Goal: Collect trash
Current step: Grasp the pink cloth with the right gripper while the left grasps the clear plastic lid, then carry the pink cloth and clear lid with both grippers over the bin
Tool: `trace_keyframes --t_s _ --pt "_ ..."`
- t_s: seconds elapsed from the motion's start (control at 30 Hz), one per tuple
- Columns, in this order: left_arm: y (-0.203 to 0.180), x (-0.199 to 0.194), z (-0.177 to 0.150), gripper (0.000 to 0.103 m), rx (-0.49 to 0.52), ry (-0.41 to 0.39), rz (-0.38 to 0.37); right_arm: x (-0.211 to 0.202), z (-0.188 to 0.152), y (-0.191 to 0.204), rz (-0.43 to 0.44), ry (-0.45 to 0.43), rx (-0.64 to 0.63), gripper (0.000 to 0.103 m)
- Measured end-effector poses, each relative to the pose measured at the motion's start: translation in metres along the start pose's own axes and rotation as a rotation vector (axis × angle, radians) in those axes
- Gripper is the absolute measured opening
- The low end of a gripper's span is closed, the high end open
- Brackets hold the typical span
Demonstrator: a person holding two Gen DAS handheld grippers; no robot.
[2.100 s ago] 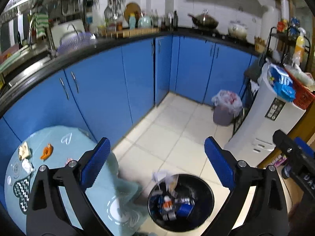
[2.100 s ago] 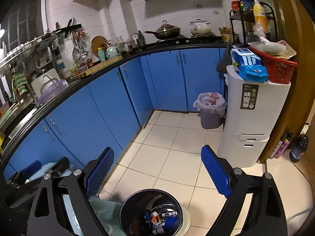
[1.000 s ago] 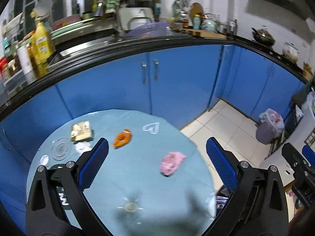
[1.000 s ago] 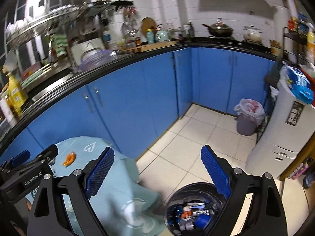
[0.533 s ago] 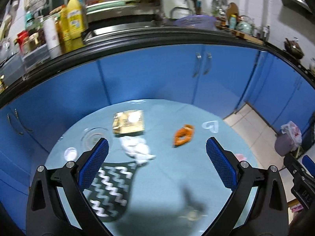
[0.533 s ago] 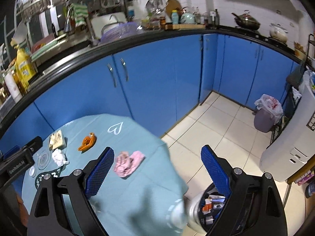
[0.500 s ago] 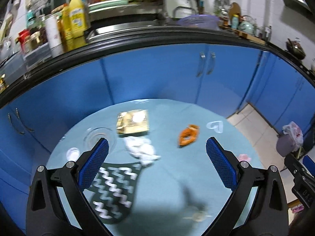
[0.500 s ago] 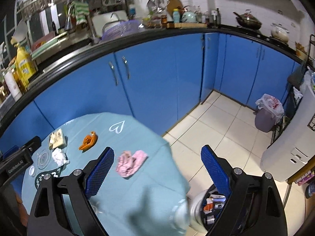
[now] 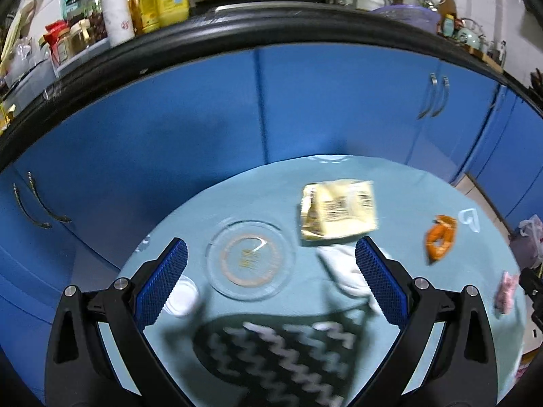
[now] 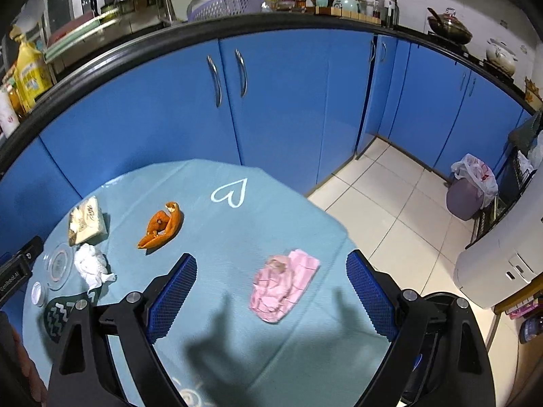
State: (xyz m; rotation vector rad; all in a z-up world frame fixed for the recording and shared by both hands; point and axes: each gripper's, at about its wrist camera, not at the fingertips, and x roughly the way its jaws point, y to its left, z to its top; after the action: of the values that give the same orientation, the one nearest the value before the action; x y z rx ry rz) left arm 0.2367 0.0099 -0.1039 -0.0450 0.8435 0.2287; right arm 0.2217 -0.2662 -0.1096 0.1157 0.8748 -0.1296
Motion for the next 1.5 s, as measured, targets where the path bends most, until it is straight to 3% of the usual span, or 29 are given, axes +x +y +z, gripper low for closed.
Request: trace_keyframes --t_s 0.2,0.5,0.77,1.13,1.2,1.37,1.5 --pt "0.023 0.031 0.001 0.098 0.003 0.037 -0.006 0.018 -0.002 0.015 -0.017 0.037 0.003 0.088" --pt "0.024 0.058 -0.004 0.098 0.067 0.079 -0.047 0.034 -0.008 0.026 -0.041 0.074 -0.001 0.088" --pt "0.017 0.079 -0.011 0.099 0.114 0.139 -0.038 0.045 -0.011 0.025 -0.037 0.106 0.016 0.088" --pt "0.021 0.083 -0.013 0.099 0.091 0.137 -0.060 0.051 -0.016 0.030 -0.015 0.114 -0.004 0.087" --pt "0.022 0.082 -0.014 0.095 0.085 0.137 -0.071 0.051 -0.017 0.034 -0.019 0.111 -0.025 0.077" --pt "0.018 0.079 -0.016 0.089 0.094 0.123 -0.071 0.048 -0.018 0.039 -0.025 0.113 -0.051 0.027" --pt "0.021 0.075 -0.016 0.088 0.074 0.114 -0.076 0.043 -0.017 0.037 -0.009 0.116 -0.037 0.025"
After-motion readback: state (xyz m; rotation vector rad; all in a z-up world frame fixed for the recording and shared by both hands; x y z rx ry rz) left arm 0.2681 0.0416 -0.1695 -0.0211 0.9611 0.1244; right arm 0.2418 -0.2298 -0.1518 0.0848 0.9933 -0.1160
